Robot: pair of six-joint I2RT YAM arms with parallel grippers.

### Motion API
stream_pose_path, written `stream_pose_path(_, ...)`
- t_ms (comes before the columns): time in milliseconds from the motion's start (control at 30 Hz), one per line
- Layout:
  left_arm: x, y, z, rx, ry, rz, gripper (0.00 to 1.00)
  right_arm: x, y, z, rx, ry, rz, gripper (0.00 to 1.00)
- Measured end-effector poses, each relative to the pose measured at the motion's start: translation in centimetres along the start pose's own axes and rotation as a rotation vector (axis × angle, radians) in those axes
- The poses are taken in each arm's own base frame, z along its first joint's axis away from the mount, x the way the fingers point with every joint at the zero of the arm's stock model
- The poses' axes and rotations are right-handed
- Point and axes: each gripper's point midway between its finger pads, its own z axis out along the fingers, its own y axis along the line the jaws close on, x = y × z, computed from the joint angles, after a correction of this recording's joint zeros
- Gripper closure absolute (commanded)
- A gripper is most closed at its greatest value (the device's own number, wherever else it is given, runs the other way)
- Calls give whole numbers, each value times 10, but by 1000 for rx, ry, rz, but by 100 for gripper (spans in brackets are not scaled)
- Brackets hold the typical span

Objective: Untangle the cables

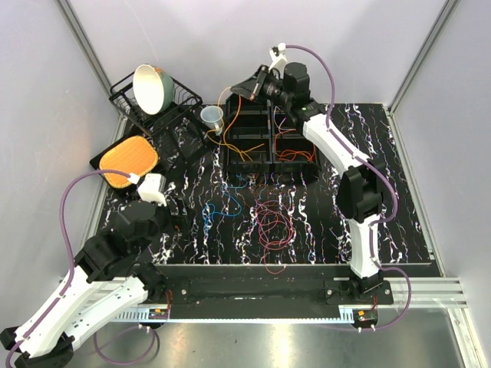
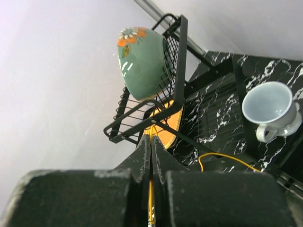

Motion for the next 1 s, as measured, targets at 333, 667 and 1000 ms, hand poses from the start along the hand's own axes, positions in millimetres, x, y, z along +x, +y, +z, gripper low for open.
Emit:
stream_pose_path(333,0,0,0,0,0,0,4,43,-55,-5,123,60,8,100)
stream_pose_path(667,0,0,0,-1,0,-1,4,36,-127,-71,355,35,-34,100)
stream_pose_path(1000,-1,0,0,-1,-3,-3,4,-1,-119,-105,491,-49,-210,100)
